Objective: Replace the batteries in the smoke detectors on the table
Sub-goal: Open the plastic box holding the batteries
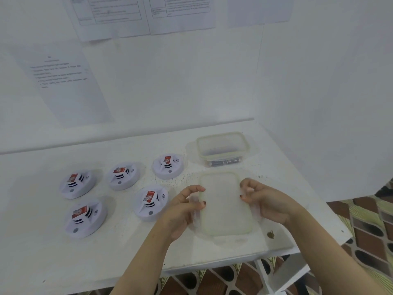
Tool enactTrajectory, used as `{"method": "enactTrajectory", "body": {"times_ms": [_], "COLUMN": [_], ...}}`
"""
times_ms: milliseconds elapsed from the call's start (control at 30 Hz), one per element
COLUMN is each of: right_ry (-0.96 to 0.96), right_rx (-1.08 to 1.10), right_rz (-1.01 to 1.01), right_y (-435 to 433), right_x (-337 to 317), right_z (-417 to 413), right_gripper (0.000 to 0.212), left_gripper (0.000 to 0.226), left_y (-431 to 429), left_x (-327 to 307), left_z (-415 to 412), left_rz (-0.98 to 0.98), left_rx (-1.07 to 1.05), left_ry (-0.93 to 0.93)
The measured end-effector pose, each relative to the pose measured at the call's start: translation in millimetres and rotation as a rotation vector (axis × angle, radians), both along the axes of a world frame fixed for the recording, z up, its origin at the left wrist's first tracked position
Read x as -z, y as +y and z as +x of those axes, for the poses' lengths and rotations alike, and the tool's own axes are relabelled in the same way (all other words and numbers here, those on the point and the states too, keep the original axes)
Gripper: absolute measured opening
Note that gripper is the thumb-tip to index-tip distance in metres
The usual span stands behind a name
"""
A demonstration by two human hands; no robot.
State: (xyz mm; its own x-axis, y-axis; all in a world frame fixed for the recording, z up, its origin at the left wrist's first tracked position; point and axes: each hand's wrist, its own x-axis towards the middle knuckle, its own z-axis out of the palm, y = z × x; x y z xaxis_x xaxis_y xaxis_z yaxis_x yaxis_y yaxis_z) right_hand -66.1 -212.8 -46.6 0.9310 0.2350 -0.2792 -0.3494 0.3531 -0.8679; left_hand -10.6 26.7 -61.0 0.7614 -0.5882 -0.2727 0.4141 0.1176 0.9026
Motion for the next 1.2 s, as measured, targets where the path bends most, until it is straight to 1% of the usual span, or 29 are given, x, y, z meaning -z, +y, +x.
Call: {"method": "enactTrajectory", "body": {"times_ms": [33, 67, 133, 167, 233, 267, 400, 467, 567, 667, 767, 833, 867, 933, 1000, 1100, 1167, 1200], "right_ry": [-0.008, -0.024, -0.054, -0.052, -0.061, -0.084, -0.128, -0.128, -0.195, -0.235, -0.19, -0.099, -0.043, 0.031, 0.028, -0.026, -0.057, -0.084], "right_rx": [0.042, 0.055, -0.005, -0.036, -0.056, -0.044, 0.061, 0.073, 0.083, 0.177, 0.19, 0.161, 0.161, 0.204, 0.274, 0.343, 0.376, 0.397], "right_rz": [-0.001, -0.048, -0.156, -0.188, -0.265, -0.323, -0.505, -0.605, -0.811, -1.009, -1.146, -1.177, -1.16, -1.065, -1.024, -1.006, -0.966, -0.936], "right_y": [-0.6, -1.5, -3.3, -4.9, -8.5, -9.3, -11.5, -14.6, -16.4, -15.2, -16.7, -22.6, -25.2, -27.6, -30.1, -36.0, -39.5, -41.3], "right_x": [0.2, -0.4, -2.3, -3.0, -4.8, -6.5, -17.8, -25.1, -35.4, -40.1, -42.7, -40.3, -39.3, -37.7, -35.4, -35.9, -41.5, -45.9], "right_z": [2.7, 4.5, 4.4, 2.8, -0.8, -2.1, 4.8, 14.2, 29.8, 39.5, 31.1, 17.0, 9.3, -4.1, -11.6, -16.1, -16.8, -16.1], "right_gripper": [0.023, 0.022, 0.022, 0.026, 0.033, 0.032, 0.034, 0.035, 0.034, 0.026, 0.031, 0.042, 0.045, 0.041, 0.035, 0.026, 0.016, 0.011], "left_gripper": [0.037, 0.042, 0.054, 0.056, 0.052, 0.048, 0.027, 0.026, 0.028, 0.025, 0.023, 0.021, 0.02, 0.02, 0.02, 0.02, 0.023, 0.026], "left_y": [-1.3, -3.0, -6.5, -8.0, -11.4, -13.5, -19.3, -19.7, -19.5, -26.1, -34.0, -35.8, -35.8, -34.6, -31.7, -25.3, -20.6, -17.4], "left_x": [-1.6, -3.5, -8.6, -11.6, -17.3, -20.0, -28.8, -30.5, -29.4, -28.7, -22.6, -19.8, -19.3, -19.4, -20.3, -26.4, -36.1, -41.5], "left_z": [-0.6, -0.6, 2.5, 5.6, 13.7, 17.5, 25.7, 25.7, 19.4, 3.8, -13.0, -21.9, -24.9, -26.3, -23.2, -14.4, -8.3, -4.8], "left_rz": [0.021, 0.046, 0.108, 0.124, 0.121, 0.129, 0.314, 0.379, 0.418, 0.392, 0.369, 0.376, 0.382, 0.405, 0.42, 0.445, 0.408, 0.352], "left_rx": [0.002, 0.003, -0.004, -0.01, -0.022, -0.028, -0.034, 0.003, 0.064, -0.044, -0.243, -0.333, -0.355, -0.353, -0.32, -0.275, -0.243, -0.238], "left_ry": [-0.033, -0.07, -0.145, -0.17, -0.197, -0.208, -0.305, -0.334, -0.359, -0.339, -0.317, -0.332, -0.341, -0.363, -0.382, -0.377, -0.318, -0.269]}}
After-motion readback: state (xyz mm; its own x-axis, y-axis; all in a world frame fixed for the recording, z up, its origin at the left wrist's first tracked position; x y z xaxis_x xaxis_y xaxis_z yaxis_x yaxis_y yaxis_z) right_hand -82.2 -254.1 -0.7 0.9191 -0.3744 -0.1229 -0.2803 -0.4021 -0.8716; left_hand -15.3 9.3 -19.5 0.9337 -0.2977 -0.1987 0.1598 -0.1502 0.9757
